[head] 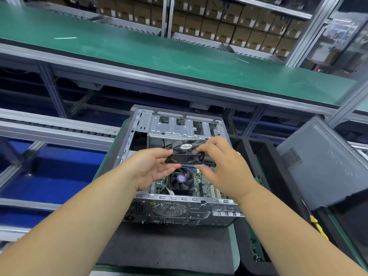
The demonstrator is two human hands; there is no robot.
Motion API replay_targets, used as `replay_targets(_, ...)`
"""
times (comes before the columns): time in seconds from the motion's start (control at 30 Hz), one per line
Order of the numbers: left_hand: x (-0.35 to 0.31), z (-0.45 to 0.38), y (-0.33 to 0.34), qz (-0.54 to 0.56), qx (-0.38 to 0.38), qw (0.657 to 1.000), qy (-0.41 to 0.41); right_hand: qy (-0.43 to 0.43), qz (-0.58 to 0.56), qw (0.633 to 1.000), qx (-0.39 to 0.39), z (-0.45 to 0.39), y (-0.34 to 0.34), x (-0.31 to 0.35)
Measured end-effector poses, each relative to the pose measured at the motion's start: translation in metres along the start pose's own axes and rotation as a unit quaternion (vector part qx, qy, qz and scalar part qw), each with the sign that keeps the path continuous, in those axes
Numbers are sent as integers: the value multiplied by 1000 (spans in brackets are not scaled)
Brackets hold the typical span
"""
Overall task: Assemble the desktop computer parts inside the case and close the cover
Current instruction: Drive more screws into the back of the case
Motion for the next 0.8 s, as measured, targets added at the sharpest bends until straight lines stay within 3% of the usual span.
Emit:
replay_targets(0.23, -6, 6, -6, -13, -15, 999, 35, 75, -103, 992, -6, 4, 2, -13)
replay_targets(0.53, -19, 12, 2, -66, 28, 989, 132, 46, -72, 994, -64, 9, -9, -15)
replay_targets(0.73, -18, 6, -1, -96, 15, 986, 138, 51, -78, 995, -24, 8, -3, -21)
replay_targets(0.8, -18, 6, -5, -189, -29, 972, 138, 67, -87, 994, -4, 9, 3, -26)
Point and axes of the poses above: each hand's wrist, its own z-axis away from the middle knuckle, its own y-axis out of the palm, x = y × z, the point moved 8 cm from there along -z, towards the middle knuckle, and after that the axes turned 2 degrees about -y, right-handed, at the moved point
